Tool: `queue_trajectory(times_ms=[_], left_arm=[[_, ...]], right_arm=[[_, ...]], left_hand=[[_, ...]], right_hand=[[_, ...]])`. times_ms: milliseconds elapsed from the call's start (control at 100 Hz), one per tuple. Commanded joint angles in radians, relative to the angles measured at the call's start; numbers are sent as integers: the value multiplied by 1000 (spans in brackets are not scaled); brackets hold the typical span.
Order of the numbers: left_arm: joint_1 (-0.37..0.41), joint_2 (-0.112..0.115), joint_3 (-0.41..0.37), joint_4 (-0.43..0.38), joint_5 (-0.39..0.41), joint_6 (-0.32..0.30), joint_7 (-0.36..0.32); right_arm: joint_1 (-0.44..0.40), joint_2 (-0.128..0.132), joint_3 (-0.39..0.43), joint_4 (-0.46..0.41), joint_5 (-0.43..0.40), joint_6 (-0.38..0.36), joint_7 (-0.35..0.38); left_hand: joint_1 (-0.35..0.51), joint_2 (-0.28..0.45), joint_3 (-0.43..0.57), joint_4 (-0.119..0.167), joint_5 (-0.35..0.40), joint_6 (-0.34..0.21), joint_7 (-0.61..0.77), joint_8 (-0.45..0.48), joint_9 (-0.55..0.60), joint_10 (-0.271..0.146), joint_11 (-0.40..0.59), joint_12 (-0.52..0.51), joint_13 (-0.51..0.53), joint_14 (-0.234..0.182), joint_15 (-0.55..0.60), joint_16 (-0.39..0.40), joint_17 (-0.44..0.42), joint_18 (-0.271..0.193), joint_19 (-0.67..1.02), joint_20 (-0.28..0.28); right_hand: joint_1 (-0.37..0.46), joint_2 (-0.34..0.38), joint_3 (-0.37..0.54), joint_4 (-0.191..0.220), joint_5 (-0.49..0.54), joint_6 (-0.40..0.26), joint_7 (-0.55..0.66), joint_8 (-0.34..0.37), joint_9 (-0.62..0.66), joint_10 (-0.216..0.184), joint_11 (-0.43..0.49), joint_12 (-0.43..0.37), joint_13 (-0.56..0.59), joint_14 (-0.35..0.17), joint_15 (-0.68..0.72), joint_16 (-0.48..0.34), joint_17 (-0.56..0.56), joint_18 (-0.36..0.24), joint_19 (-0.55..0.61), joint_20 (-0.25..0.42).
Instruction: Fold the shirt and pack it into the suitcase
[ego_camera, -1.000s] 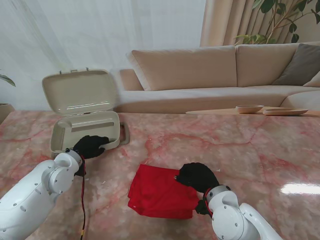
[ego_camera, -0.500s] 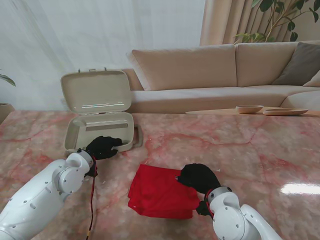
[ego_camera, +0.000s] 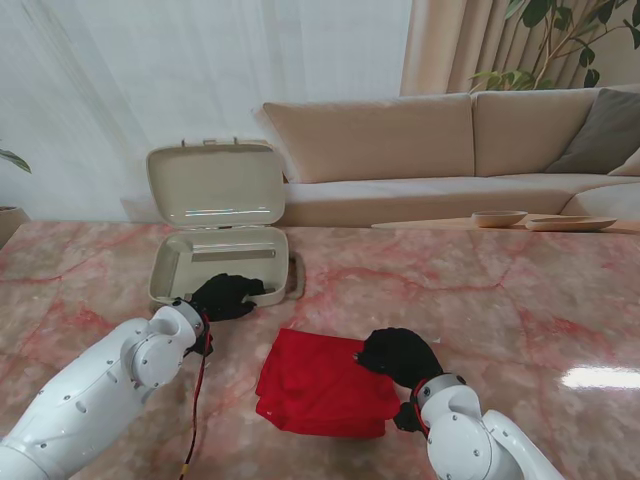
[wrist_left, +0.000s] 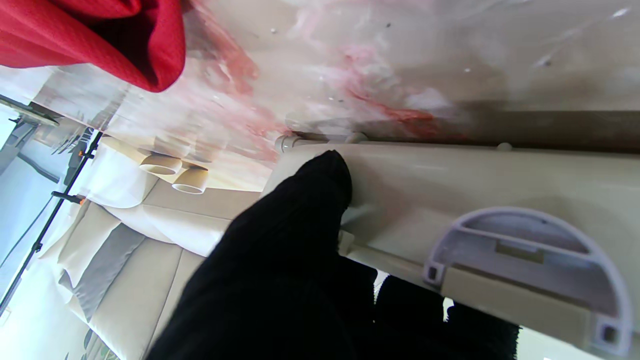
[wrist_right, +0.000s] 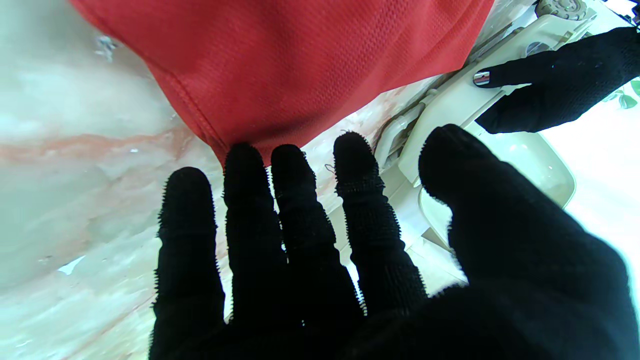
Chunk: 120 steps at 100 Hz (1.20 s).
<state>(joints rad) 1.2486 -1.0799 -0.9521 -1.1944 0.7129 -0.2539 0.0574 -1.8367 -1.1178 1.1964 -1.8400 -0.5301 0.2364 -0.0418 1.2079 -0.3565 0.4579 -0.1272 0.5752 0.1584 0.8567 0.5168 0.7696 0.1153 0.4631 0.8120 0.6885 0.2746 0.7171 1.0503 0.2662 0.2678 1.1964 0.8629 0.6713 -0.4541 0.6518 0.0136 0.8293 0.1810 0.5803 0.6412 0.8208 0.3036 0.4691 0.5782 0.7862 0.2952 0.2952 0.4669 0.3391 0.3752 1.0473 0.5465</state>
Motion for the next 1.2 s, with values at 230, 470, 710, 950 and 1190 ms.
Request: queue_trajectory(times_ms=[230, 470, 710, 950, 1190], left_arm=[[-52, -29, 77, 47, -39, -27, 10], [-88, -36, 118, 67, -57, -48, 9], [-122, -49, 164, 93, -76, -62, 25], [-158, -65, 211, 125, -112, -73, 29], [-194, -85, 261, 157, -136, -88, 47]], right_arm=[[-16, -3, 6, 9, 6, 3, 12], [-18, -3, 8, 12, 9, 3, 12], [-18, -3, 9, 15, 11, 4, 12], [-19, -3, 11, 16, 13, 4, 13], [-21, -4, 13, 19, 14, 3, 9]], left_hand=[[83, 71, 81, 3, 75, -141, 109, 47, 20, -39, 10, -7, 41, -16, -47, -70, 7, 14, 40, 19], [83, 73, 83, 4, 81, -146, 112, 50, 23, -47, 13, -10, 42, -18, -52, -73, 7, 13, 37, 17], [83, 73, 84, 3, 87, -150, 116, 57, 26, -52, 19, -14, 44, -19, -55, -73, 7, 13, 35, 15], [83, 81, 85, 5, 93, -158, 114, 64, 26, -64, 25, -21, 39, -24, -67, -77, 4, 12, 23, 8], [83, 83, 88, 6, 98, -161, 118, 70, 25, -67, 33, -27, 40, -24, -70, -75, 2, 13, 17, 4]], right_hand=[[-29, 13, -21, -22, 9, -12, 6, 1, 7, -12, 1, 3, -22, -15, -3, -18, -10, -2, -4, 14], [-26, 14, -27, -20, 12, -8, 5, 1, 9, -5, 0, 3, -21, -8, -1, -17, -12, 3, -4, 16], [-28, 9, -25, -18, 19, -8, 3, 1, 16, -2, -3, 2, -17, -3, 1, -16, -11, 7, -2, 17], [-34, 7, -18, -20, 21, -13, 4, 1, 20, -10, -4, 3, -12, -11, 2, -16, -7, 3, 1, 17], [-37, 10, -16, -23, 16, -20, 4, 1, 15, -18, -2, 4, -13, -21, 0, -18, -6, -5, 0, 15]])
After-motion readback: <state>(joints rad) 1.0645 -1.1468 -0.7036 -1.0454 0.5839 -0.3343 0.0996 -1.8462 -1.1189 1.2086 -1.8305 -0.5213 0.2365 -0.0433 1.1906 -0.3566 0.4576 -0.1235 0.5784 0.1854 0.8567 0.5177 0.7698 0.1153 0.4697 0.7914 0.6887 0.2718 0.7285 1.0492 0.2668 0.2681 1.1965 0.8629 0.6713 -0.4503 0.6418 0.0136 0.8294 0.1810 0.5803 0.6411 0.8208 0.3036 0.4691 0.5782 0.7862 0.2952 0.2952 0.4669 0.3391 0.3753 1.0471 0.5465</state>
